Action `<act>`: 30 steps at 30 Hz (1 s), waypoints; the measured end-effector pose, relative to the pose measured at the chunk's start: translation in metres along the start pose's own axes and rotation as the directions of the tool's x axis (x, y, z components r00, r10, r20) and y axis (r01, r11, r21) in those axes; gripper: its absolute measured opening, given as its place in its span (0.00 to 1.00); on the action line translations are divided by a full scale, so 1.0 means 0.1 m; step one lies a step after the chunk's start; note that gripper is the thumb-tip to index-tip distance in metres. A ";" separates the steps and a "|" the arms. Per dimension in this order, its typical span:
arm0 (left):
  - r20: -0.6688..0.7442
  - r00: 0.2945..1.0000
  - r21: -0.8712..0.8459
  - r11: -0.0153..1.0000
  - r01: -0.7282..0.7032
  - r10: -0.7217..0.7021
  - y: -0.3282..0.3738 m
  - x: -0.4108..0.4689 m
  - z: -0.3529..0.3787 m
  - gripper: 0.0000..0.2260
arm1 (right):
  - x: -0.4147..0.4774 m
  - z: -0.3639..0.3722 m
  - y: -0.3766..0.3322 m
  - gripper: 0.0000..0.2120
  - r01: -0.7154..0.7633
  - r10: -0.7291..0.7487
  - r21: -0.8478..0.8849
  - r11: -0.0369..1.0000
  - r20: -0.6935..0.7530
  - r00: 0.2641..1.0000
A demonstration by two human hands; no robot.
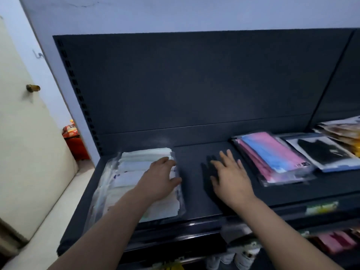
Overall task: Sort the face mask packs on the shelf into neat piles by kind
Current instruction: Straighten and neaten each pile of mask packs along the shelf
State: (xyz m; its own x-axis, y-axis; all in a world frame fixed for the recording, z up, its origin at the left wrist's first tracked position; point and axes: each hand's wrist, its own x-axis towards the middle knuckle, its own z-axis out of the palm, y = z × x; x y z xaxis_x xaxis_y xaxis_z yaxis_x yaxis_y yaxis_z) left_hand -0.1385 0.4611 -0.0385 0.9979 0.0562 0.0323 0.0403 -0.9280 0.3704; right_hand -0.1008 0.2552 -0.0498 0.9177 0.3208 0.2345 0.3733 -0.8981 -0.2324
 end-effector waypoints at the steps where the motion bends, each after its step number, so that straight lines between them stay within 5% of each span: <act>1: 0.015 0.999 0.001 1.000 -0.028 0.028 0.11 0.07 0.08 0.25 | 0.02 -0.05 0.20 0.24 -0.034 0.033 -0.047 0.998 -0.021 0.999; 9: 0.122 0.986 -0.146 0.985 -0.092 0.110 1.35 0.72 0.70 0.26 | 0.28 -0.30 1.44 0.43 -0.217 0.247 -0.260 0.941 0.092 0.965; 14: 0.134 0.991 -0.473 0.878 0.070 -0.007 2.13 1.17 0.99 0.25 | 0.40 -0.30 1.87 0.37 -0.159 0.204 -0.201 0.967 0.229 0.952; 23: 0.198 0.980 -0.580 0.805 0.127 -0.012 2.95 1.60 1.45 0.24 | 0.50 -0.66 2.87 0.37 -0.185 0.225 -0.151 0.971 0.324 0.919; 27: -0.023 1.000 -0.261 0.965 -0.002 -0.005 2.95 1.56 1.37 0.25 | 0.53 -0.73 2.93 0.26 -0.123 0.157 -0.124 0.985 0.327 0.932; 30: -0.229 0.968 -0.023 0.994 -0.109 0.101 2.87 1.49 1.22 0.30 | 0.52 -0.77 2.83 0.26 -0.049 0.089 -0.197 0.979 0.195 0.977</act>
State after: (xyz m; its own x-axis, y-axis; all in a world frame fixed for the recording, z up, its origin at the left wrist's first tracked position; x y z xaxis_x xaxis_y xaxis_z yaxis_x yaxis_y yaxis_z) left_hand 0.0280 0.1583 -0.0411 0.9585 0.0452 0.2815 -0.0699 -0.9200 0.3855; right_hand 0.0423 -0.0054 -0.0311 0.9560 0.2925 0.0245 0.2934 -0.9545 -0.0532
